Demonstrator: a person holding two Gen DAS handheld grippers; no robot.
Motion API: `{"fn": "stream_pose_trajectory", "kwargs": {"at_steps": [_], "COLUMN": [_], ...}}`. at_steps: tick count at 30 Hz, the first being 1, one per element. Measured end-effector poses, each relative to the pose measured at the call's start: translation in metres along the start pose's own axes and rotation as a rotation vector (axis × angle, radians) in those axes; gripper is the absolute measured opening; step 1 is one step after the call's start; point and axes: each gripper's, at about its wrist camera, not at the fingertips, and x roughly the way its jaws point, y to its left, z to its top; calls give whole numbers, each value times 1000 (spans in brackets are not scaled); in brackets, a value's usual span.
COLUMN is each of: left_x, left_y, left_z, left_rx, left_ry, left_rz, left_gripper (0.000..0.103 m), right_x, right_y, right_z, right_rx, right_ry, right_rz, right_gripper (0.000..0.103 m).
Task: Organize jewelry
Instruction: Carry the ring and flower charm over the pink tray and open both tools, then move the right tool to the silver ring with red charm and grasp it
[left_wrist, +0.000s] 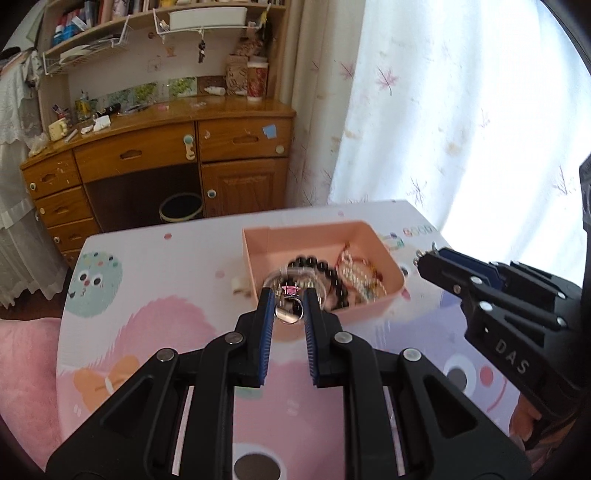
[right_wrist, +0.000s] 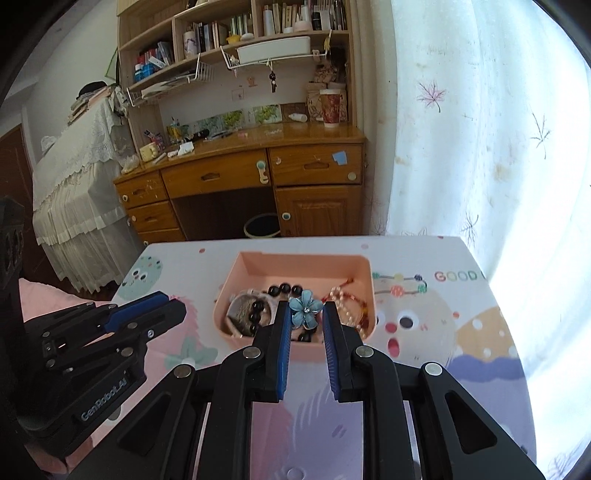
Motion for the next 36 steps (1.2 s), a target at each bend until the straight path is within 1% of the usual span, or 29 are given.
{"fn": "stream_pose_trajectory", "kwargs": {"at_steps": [4, 7, 11, 14, 15, 16, 17, 18, 19, 20, 21, 22, 24, 27, 31, 36], "left_x": [13, 19, 28, 32, 34, 37, 38, 40, 40, 39, 36, 32, 26, 21, 17, 13], "left_y": [-5, -11, -14, -12, -10, -7, -6, -4, -2, 0, 2, 5, 10, 19, 30, 41], "left_z": [19, 27, 30, 30, 30, 31, 31, 31, 30, 30, 29, 28, 26, 23, 10, -14], "left_rx": [-38, -29, -37, -61, -70, -82, -89, -95, -95, -94, -94, -100, -117, -148, -180, -180], "left_ry": [-21, -34, -14, 5, 17, 36, 50, 64, 70, 67, 59, 42, 24, 35, 69, 135], "left_rz": [11, 27, 26, 24, 21, 18, 28, 51, 68, 90, 101, 112, 121, 125, 159, 203], "left_gripper": [13, 13, 14, 14, 14, 15, 16, 23, 33, 39, 52, 59, 62, 64, 64, 64], "right_x": [6, 13, 22, 30, 33, 36, 38, 38, 37, 36, 35, 36, 35, 35, 29, 22], "right_y": [-17, -27, -36, -40, -43, -46, -46, -49, -50, -52, -53, -55, -55, -54, -52, -47], "right_z": [14, 21, 22, 19, 18, 18, 16, 15, 13, 13, 12, 12, 10, 5, -4, -28], "right_rx": [-6, -9, -1, 15, 29, 48, 63, 80, 92, 99, 101, 100, 96, 82, 64, 23], "right_ry": [-8, -2, 9, 19, 26, 36, 41, 37, 28, 15, 12, 15, 23, 38, 57, 104], "right_rz": [13, 31, 49, 67, 78, 89, 97, 104, 106, 106, 105, 106, 98, 93, 89, 94], "right_gripper": [17, 17, 17, 17, 19, 24, 42, 57, 60, 60, 60, 60, 60, 60, 60, 60]}}
